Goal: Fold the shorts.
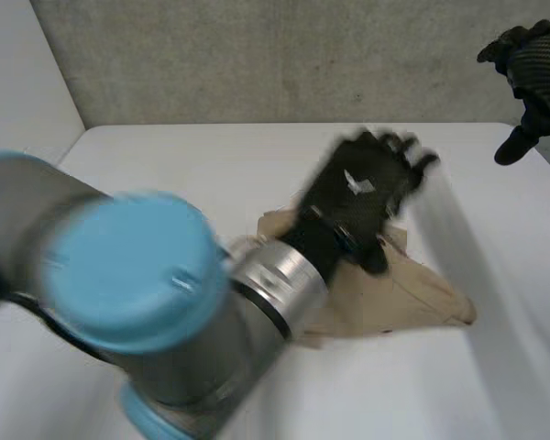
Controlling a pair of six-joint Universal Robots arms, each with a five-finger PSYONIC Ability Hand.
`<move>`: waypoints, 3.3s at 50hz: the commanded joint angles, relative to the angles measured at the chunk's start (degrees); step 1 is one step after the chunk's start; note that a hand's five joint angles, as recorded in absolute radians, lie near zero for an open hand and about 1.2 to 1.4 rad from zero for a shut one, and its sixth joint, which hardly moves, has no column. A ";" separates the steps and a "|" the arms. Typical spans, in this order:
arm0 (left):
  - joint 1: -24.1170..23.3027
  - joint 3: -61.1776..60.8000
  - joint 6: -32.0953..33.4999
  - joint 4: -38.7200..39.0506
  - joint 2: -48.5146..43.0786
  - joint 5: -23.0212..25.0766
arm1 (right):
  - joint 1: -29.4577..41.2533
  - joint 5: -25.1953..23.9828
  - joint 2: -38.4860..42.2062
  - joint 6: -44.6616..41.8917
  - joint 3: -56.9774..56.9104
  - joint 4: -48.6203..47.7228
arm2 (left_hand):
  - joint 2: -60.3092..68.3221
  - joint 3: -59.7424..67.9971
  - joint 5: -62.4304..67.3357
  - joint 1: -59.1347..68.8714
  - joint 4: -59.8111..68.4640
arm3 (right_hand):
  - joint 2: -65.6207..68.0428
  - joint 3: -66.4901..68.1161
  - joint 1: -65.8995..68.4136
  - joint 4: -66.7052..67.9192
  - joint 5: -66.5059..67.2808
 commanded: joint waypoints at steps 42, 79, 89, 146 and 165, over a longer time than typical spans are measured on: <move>23.77 20.72 -3.51 -20.01 -25.19 16.58 | -2.69 -9.25 13.23 7.01 20.22 1.44 | 21.26 20.62 21.04 20.71 21.11 | 20.56 20.76 21.39 19.76 18.87; 24.30 7.80 -2.90 -17.81 9.96 7.96 | -0.93 -10.04 -9.88 3.84 -0.70 7.15 | 67.50 66.86 67.29 66.95 67.35 | 67.80 68.00 68.63 67.00 66.10; 23.69 -3.43 -3.07 -21.41 21.30 6.65 | 4.08 -9.16 7.78 -8.81 -19.77 29.47 | 67.50 66.86 67.29 66.95 67.35 | 67.80 68.00 68.63 67.00 66.10; 18.77 -33.94 4.49 16.56 7.50 -7.15 | 18.40 3.85 23.17 -13.39 7.12 -15.88 | 67.50 66.86 67.29 66.95 67.35 | 67.80 68.00 68.63 67.00 66.10; 20.17 -28.41 -3.86 -5.33 24.46 -4.34 | 17.88 3.23 16.75 -8.37 18.46 -12.45 | 8.65 8.01 8.43 8.10 8.50 | 67.80 68.00 68.63 67.00 66.10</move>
